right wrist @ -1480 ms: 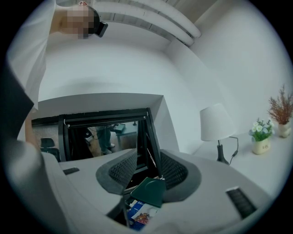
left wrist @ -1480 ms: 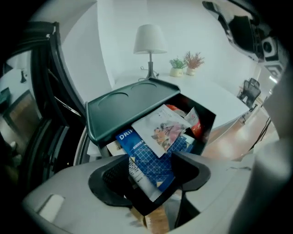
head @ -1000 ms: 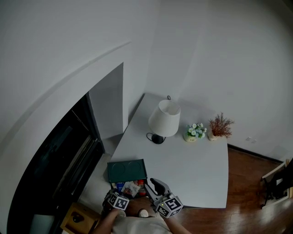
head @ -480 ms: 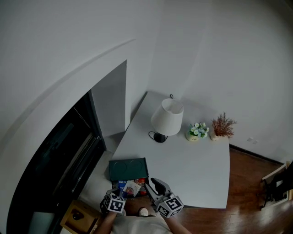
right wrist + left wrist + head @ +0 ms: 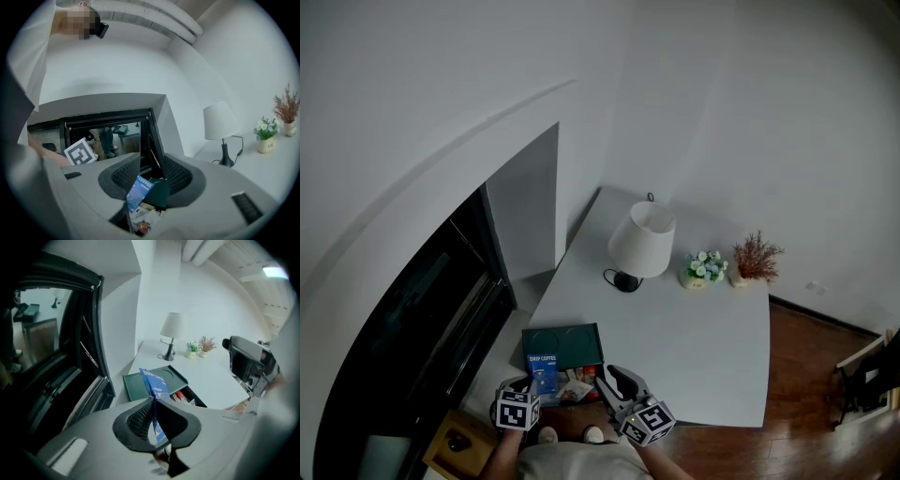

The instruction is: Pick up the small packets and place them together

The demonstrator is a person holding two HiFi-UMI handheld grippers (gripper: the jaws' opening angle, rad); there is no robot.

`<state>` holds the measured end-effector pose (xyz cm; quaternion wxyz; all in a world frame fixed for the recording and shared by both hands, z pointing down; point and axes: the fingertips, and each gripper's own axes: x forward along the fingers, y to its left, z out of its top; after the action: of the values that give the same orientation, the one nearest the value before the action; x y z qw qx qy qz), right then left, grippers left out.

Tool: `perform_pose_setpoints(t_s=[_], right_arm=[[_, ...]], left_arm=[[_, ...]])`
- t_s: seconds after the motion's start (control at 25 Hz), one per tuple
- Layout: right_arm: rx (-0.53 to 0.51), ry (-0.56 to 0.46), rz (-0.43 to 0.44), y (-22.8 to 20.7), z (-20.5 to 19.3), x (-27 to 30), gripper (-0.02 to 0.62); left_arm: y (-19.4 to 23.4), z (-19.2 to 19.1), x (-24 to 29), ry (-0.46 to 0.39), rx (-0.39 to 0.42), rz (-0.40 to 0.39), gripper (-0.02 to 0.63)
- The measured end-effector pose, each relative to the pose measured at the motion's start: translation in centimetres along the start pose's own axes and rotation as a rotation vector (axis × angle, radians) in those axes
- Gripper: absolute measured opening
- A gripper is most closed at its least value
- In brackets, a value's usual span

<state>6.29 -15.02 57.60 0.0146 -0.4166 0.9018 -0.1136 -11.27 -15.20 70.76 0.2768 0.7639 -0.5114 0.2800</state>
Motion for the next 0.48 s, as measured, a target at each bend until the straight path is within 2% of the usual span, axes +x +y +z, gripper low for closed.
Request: perform_pose_setpoints(t_s=[0.16,0.32,0.48], right_arm=[[-0.008,0.000,0.008,0.4,0.2,-0.1,0.153],[-0.013,-0.002,0.005,0.4,0.3,-0.2,0.153],[-0.015,-0.010,-0.018,-0.3,0.5,-0.6,0.153]], left_arm=[[2.1,2.9,3.0,-0.019,-0.091,-0.018,0.030],[4.0,3.4,7.1,0.044,-0.167,-0.014,0.031],[5.2,2.5,9.3,0.114,-0.177,0.026,0.045]])
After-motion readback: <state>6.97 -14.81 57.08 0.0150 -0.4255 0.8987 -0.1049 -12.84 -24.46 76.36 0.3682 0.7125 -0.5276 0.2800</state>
